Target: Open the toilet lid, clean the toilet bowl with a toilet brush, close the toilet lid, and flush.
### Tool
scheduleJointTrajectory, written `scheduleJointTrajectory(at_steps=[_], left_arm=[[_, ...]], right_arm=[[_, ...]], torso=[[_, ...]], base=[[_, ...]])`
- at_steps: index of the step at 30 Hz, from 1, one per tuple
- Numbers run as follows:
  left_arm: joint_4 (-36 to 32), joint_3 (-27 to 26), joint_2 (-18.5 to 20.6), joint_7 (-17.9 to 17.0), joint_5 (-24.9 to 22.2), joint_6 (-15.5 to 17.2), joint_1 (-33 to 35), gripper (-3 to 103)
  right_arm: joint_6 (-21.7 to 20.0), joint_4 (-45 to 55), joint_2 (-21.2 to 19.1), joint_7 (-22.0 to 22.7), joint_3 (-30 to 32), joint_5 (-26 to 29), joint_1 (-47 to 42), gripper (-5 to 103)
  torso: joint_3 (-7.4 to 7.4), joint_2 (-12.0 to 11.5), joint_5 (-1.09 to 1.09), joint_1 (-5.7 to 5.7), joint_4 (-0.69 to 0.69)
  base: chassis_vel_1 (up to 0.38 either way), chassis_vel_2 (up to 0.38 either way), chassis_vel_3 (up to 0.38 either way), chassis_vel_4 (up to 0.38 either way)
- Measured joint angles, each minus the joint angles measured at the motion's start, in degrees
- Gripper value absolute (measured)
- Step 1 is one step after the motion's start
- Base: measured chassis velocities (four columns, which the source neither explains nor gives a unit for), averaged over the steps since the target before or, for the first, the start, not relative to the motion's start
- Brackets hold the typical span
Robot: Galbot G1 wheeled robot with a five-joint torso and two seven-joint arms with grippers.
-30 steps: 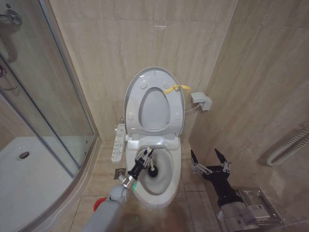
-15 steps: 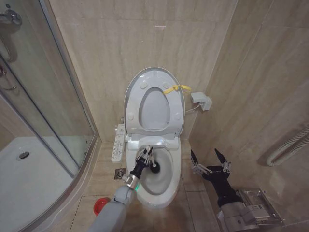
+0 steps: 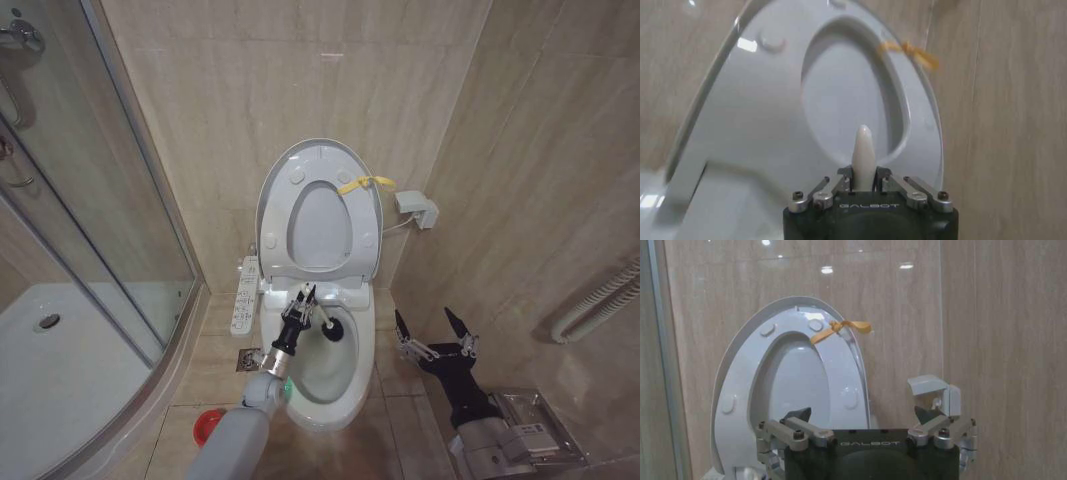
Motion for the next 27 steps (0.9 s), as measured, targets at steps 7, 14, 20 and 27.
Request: scheduleJointTrajectory(at_steps=[7, 14, 20, 27], left_arm=[[4.1, -0.03, -0.74, 0.8, -0.52, -1.9, -1.57, 21], [0.05, 0.78, -1.63, 0.2, -3.27, 0.24, -2.3, 21], [3.46, 0.99, -2.35, 0.45, -4.19, -0.11, -2.0, 21], [4.67, 0.35, -2.54, 0.77, -3.68, -1.42, -2.23, 21]], right_arm=[[0.0, 0.0, 0.0, 0.0, 0.0, 0.0, 0.0, 100], [0.0, 0.0, 0.0, 0.0, 0.0, 0.0, 0.0, 100], [0.0, 0.0, 0.0, 0.0, 0.0, 0.0, 0.0, 100], [0.0, 0.0, 0.0, 0.0, 0.0, 0.0, 0.0, 100]], torso=[[0.0, 0.0, 0.0, 0.0, 0.0], [0.0, 0.0, 0.0, 0.0, -0.02], [0.0, 0.0, 0.0, 0.0, 0.0], [0.0, 0.0, 0.0, 0.0, 0.0]], base=[[0.0, 0.0, 0.0, 0.0], [0.0, 0.0, 0.0, 0.0], [0.0, 0.0, 0.0, 0.0], [0.0, 0.0, 0.0, 0.0]])
